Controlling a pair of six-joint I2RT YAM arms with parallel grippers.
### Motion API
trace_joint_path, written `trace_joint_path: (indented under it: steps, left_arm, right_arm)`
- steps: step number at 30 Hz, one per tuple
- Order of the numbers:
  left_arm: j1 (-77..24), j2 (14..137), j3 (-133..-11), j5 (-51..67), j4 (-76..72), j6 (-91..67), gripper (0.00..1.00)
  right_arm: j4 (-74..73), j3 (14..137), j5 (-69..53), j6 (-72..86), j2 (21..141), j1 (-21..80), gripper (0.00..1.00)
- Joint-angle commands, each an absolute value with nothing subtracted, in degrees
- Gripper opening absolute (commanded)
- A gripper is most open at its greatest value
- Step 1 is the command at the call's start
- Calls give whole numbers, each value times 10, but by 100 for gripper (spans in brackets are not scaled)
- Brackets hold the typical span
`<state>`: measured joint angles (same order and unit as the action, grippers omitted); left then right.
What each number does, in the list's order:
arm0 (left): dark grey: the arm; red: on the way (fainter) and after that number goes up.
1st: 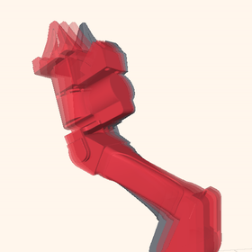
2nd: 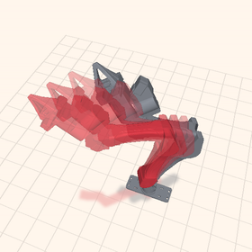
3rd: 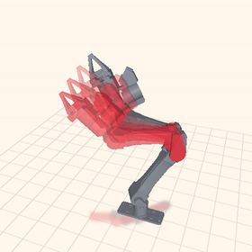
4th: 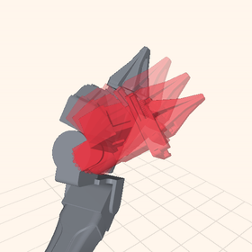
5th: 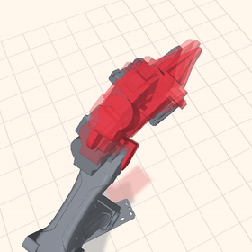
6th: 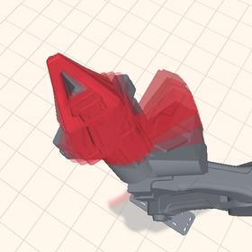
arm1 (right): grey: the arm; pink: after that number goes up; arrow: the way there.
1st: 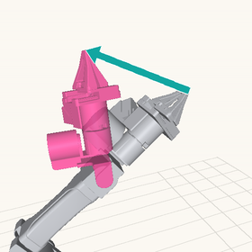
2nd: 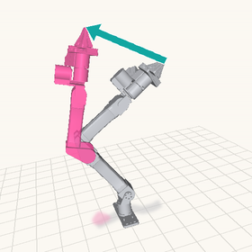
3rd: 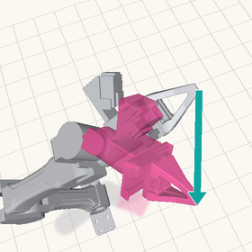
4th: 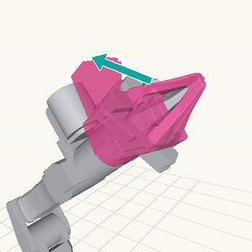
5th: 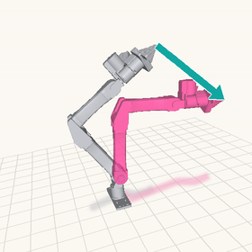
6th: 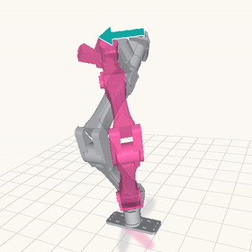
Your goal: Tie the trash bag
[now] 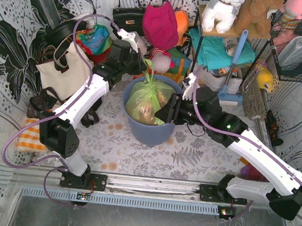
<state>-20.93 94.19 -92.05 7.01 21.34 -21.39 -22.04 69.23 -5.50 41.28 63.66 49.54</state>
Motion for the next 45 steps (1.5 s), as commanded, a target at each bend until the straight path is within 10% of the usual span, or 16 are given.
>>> trace_joint_path:
  steps: [1, 8, 45]
  left_arm:
    - [-207, 915, -898, 90, 183, -229, 0]
    - [-206, 912, -906, 90, 189, -225, 0]
    - [-206, 812, -883, 174, 71, -239, 0]
  right_arm:
    - [-207, 702, -89, 405, 672, 497, 49]
    - [-224, 745, -100, 390, 699, 497, 0]
    - [-161, 747, -63, 417, 598, 497, 0]
